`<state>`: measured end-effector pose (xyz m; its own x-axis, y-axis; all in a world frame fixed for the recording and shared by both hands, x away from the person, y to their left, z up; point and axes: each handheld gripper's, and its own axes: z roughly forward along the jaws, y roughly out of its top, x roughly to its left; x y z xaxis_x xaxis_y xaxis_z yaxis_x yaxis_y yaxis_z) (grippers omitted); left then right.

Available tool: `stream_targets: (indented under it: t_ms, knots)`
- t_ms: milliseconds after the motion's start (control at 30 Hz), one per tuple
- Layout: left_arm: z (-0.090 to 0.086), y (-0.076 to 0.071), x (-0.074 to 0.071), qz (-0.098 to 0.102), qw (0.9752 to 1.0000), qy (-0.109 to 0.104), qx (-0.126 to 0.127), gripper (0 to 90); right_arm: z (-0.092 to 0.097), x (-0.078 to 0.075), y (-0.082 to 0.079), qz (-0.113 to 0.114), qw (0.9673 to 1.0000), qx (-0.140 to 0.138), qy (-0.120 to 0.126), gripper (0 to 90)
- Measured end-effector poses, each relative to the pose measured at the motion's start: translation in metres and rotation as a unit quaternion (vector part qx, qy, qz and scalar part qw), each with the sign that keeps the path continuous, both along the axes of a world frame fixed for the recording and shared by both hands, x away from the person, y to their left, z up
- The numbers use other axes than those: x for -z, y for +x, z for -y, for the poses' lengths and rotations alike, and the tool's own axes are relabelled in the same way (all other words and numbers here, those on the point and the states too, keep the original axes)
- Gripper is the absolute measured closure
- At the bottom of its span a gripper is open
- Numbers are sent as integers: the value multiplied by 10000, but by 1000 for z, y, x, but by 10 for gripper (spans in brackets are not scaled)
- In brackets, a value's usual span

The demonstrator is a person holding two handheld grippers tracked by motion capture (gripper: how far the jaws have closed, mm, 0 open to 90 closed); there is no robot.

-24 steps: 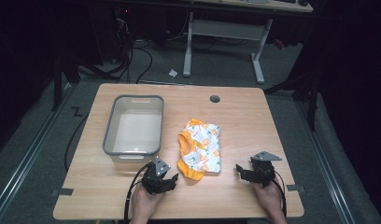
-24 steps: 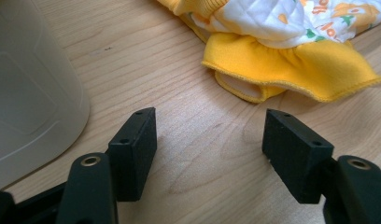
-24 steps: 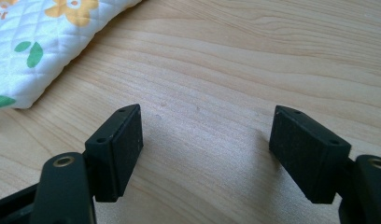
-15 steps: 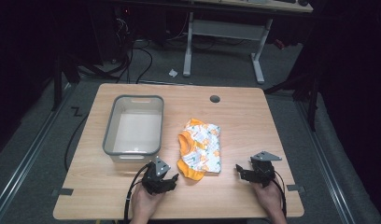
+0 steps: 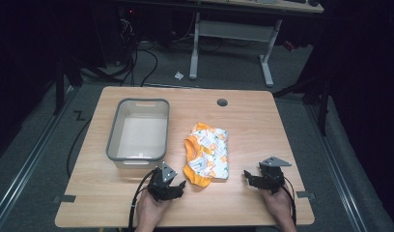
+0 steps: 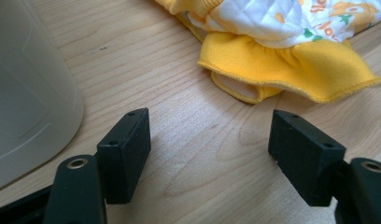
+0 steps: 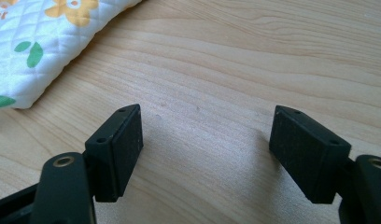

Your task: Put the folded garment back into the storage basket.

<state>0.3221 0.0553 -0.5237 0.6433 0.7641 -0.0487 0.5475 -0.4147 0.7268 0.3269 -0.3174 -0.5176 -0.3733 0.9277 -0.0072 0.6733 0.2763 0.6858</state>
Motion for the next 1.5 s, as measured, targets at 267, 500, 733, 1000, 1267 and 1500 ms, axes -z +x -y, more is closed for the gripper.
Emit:
stream_targets:
  t_ms: [267,500,733,1000,1267,1500]
  knots:
    - [3,0,0,-50,10000,21,12,238,0,0,0,0,10000,-2,-1,259]
    - [6,1,-4,-256,9995,-190,-39,290,0,0,0,10,10000,-8,-1,259]
    - [12,2,-17,-218,9991,-353,22,302,0,0,0,9,10000,-8,0,259]
    - [20,7,-27,-189,9996,-120,194,298,0,0,0,3,10000,-11,-1,259]
    - [24,16,-38,-252,9997,-47,39,298,0,0,0,4,10000,-12,-2,259]
    - [31,24,-46,-304,9994,59,128,287,0,0,0,4,10000,-11,-1,259]
